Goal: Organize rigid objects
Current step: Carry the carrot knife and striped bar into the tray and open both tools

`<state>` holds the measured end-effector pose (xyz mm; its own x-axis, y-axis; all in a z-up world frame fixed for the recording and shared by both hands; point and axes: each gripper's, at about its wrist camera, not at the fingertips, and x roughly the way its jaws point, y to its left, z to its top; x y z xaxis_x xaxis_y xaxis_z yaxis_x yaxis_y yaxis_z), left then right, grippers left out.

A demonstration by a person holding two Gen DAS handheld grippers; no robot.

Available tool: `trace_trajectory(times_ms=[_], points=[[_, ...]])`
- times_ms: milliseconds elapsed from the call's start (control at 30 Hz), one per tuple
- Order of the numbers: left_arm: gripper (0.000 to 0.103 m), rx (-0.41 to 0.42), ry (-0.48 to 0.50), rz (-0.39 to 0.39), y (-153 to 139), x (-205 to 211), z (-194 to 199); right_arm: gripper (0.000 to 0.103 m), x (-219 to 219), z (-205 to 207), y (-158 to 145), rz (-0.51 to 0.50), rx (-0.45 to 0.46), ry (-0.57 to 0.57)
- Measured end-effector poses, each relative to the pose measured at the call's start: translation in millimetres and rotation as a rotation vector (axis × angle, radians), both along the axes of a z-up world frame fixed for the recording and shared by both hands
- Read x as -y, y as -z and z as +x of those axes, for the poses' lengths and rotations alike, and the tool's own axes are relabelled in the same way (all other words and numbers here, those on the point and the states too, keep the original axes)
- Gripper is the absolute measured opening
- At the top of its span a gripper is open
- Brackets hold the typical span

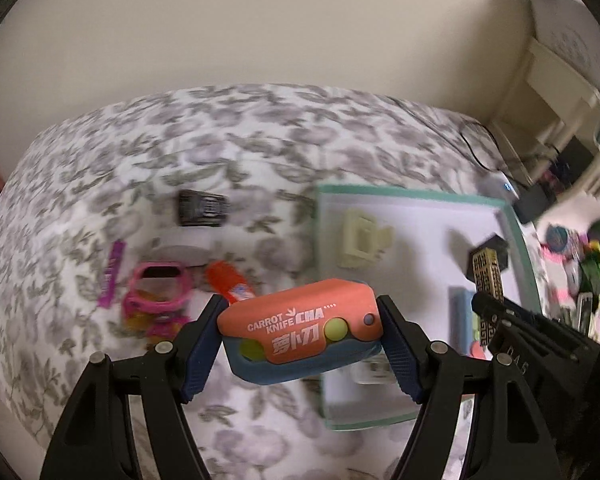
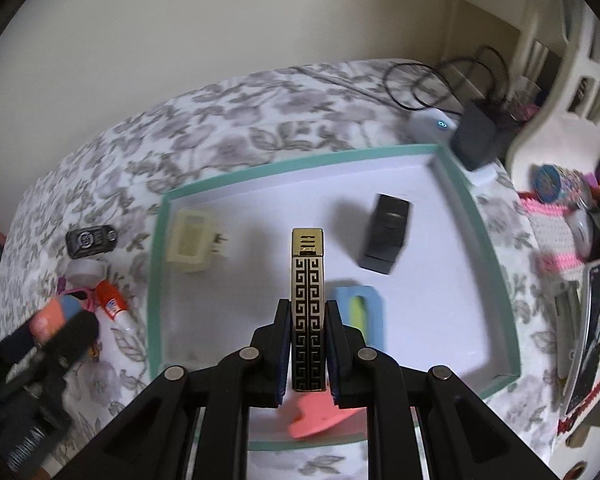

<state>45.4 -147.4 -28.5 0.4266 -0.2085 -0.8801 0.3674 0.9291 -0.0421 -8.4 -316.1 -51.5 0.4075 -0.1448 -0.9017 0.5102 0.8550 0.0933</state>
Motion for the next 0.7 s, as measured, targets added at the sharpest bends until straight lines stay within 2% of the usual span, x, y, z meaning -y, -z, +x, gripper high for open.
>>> trace_trajectory(times_ms=[300,700], points=[[0.075,-0.038,0.056,-0.015,22.0,32.7,-8.5,0.017,25.8,-14.9,3.5,0.008,-0.01,0.043],[0.075,-0.077,0.069,-0.035,42.3,44.9,-4.6,0.017,23.3,-8.0,22.2,0.036,-0.051,0.025]])
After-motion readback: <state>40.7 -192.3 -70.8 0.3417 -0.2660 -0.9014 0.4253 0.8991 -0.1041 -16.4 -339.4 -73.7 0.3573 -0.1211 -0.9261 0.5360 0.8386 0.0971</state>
